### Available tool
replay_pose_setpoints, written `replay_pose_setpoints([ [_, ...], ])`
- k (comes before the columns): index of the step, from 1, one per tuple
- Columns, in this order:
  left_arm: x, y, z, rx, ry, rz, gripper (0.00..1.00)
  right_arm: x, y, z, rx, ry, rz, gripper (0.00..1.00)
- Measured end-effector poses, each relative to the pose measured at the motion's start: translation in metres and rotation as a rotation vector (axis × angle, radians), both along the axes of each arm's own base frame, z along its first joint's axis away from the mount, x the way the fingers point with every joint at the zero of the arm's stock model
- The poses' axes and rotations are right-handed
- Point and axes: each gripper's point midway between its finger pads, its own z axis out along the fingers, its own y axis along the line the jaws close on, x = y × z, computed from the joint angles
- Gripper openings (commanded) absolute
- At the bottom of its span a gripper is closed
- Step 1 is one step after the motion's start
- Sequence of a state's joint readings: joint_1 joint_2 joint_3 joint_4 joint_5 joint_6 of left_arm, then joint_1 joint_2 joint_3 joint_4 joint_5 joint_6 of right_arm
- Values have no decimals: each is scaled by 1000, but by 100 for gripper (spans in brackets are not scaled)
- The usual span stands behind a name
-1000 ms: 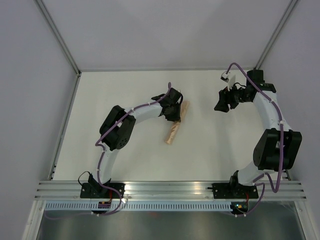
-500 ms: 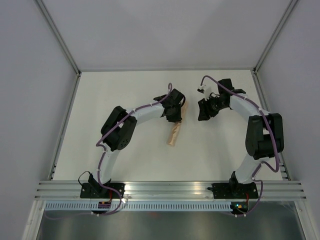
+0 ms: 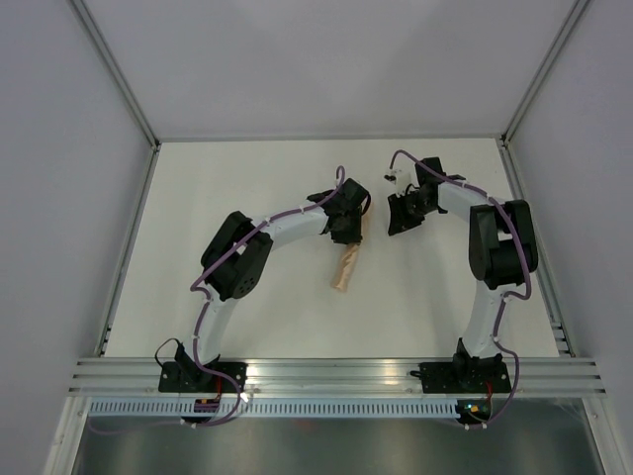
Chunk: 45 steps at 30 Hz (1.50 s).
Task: Fold the napkin, place the utensils inside, and roll it up
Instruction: Roll the napkin with the utensil
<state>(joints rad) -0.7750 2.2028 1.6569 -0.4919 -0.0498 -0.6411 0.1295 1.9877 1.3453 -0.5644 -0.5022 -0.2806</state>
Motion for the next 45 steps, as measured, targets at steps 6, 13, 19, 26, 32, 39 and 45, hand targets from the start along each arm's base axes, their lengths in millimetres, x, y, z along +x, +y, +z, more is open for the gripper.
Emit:
replay_pose_setpoints([
  [6,-2,-2,0,0,-1,-5,39,4,21,-8,6,22,-12,15],
  [13,-7,-5,1,1,0,-17,41,13,36,-9,34,36,-36,12],
  [19,-9,-7,1,-5,5,-23,41,26,43,-9,66,50,-66,11],
  [26,-12,-9,2,-20,18,-35,41,39,54,-9,84,48,-75,10],
  [32,-12,-10,2,-24,18,-37,41,52,64,-9,95,41,-76,10],
  [39,-12,-11,2,-26,19,-38,42,57,67,-9,101,44,-77,10],
  [45,-13,-12,3,-32,23,-42,45,60,70,-9,103,40,-72,10],
])
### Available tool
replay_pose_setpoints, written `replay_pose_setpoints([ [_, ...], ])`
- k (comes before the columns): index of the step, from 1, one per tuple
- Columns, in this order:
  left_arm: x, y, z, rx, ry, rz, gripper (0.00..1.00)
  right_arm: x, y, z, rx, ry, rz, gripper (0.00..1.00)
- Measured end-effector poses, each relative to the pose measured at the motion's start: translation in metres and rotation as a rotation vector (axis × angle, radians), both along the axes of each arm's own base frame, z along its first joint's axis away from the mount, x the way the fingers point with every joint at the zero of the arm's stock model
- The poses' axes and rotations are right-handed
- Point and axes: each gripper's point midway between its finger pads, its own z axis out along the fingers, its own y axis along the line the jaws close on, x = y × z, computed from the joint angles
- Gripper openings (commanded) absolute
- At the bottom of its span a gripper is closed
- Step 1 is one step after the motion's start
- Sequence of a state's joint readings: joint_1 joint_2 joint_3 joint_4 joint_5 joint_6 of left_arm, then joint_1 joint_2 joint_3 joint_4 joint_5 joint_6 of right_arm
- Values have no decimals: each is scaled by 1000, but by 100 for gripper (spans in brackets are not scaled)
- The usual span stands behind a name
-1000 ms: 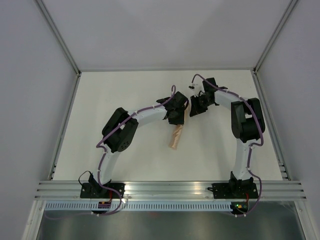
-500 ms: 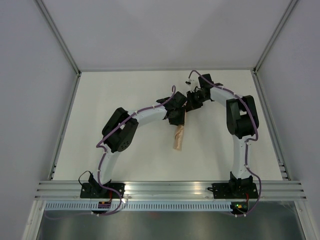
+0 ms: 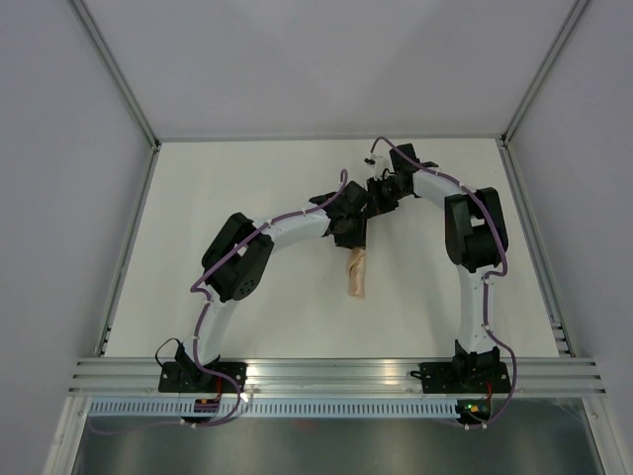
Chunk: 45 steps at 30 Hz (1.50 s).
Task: Fold the napkin, place the utensils inside, and roll it up
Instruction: Roll the napkin with the utensil
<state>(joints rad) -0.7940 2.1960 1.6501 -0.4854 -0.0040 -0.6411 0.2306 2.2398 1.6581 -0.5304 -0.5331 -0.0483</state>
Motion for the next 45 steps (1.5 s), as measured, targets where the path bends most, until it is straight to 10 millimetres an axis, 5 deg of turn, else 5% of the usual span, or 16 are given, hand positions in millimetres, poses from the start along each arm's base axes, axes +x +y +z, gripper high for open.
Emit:
replay_pose_setpoints([
  [24,-6,-1,3,-3,14,-12,52,1,3,0,-6,-9,5,9],
  [27,-6,-1,4,-3,15,-12,57,1,3,0,-8,-9,5,9],
  [29,-6,-1,5,-2,14,-14,99,1,3,0,-8,-10,5,9],
  [45,-13,20,10,67,37,10,100,2,3,0,-9,-12,4,10],
])
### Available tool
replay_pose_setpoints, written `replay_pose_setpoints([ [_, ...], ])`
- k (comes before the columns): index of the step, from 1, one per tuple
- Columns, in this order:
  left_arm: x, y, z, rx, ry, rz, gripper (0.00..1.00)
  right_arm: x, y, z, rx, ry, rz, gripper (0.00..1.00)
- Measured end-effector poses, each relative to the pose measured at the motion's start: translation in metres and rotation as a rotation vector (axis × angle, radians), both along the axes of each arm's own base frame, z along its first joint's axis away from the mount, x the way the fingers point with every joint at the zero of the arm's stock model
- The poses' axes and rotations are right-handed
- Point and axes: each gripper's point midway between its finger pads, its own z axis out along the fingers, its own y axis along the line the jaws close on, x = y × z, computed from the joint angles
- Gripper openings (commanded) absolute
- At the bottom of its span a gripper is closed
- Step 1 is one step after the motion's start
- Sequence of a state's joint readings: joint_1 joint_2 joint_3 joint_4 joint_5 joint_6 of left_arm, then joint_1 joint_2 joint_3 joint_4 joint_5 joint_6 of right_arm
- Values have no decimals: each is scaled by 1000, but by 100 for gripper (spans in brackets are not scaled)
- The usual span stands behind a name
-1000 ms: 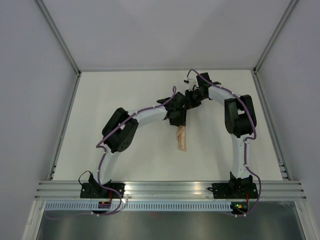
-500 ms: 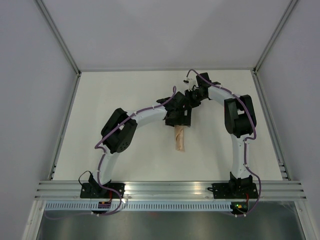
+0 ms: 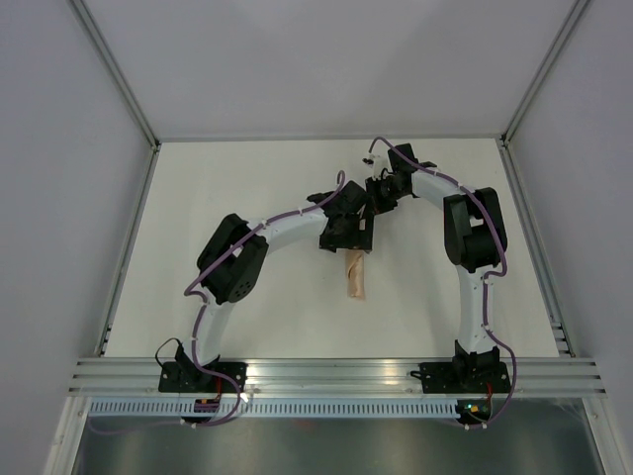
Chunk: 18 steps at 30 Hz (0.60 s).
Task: Fold the napkin, place the utensils inside, and roll it up
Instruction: Roll the napkin with the utensil
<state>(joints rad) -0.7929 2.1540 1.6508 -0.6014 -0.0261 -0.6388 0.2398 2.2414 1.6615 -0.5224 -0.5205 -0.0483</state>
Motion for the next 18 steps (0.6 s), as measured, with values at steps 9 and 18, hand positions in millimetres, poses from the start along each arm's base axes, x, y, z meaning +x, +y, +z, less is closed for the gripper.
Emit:
replay_pose_setpoints([
  [9,16,0,44,-58,-61,16,100,6,-4,3,-24,-23,-22,36],
  [18,41,18,141,-192,-217,55,100,30,-39,16,-143,-105,-132,56],
])
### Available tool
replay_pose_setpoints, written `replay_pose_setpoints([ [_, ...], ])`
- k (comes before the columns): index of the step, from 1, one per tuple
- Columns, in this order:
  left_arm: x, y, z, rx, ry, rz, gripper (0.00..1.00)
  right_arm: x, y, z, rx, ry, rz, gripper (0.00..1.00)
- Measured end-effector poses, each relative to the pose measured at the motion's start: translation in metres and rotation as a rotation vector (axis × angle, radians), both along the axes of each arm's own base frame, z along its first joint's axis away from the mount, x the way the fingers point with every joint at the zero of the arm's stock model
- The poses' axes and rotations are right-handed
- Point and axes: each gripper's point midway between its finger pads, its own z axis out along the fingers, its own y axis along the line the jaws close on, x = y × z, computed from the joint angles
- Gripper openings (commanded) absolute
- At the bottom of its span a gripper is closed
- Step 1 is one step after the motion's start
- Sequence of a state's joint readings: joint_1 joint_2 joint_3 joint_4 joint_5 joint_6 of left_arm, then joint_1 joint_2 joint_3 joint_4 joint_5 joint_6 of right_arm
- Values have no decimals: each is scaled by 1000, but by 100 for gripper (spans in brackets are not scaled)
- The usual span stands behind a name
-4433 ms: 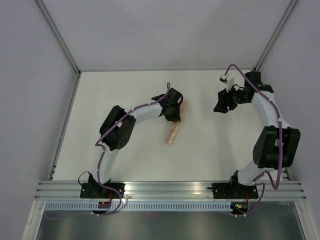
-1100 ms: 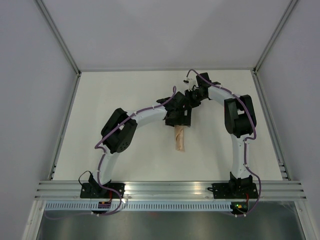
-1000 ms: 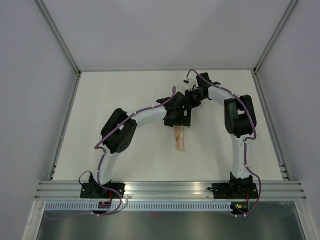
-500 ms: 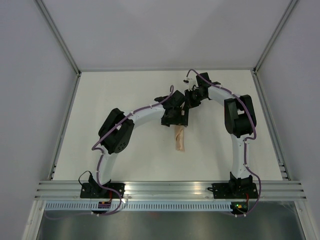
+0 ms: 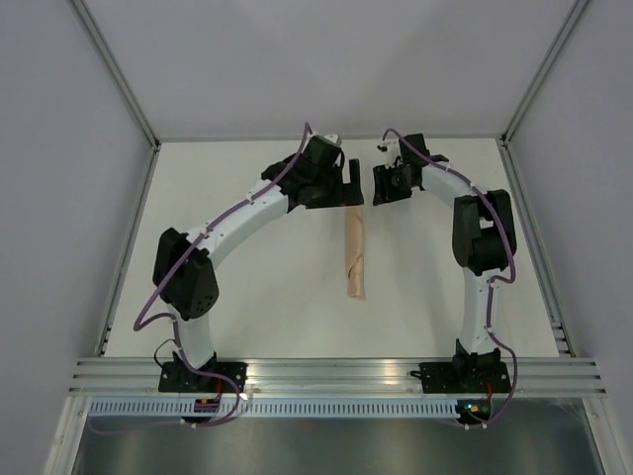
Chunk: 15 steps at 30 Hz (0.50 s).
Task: Fold the napkin, place the utensils inside, and roll it up
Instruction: Roll the napkin with the utensil
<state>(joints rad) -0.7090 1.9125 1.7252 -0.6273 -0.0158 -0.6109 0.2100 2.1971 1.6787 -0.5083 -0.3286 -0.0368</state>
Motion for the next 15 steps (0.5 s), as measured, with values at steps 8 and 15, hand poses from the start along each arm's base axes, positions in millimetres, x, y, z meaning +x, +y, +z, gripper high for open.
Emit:
replay_pose_setpoints([
  [8,-19,43,123,-131,-232,2,100,13,-63,125,45,-237,-126,75],
  [15,-74,89,160,-189,-348,-4,100,-56,-143,284,10,-611,-273,97],
])
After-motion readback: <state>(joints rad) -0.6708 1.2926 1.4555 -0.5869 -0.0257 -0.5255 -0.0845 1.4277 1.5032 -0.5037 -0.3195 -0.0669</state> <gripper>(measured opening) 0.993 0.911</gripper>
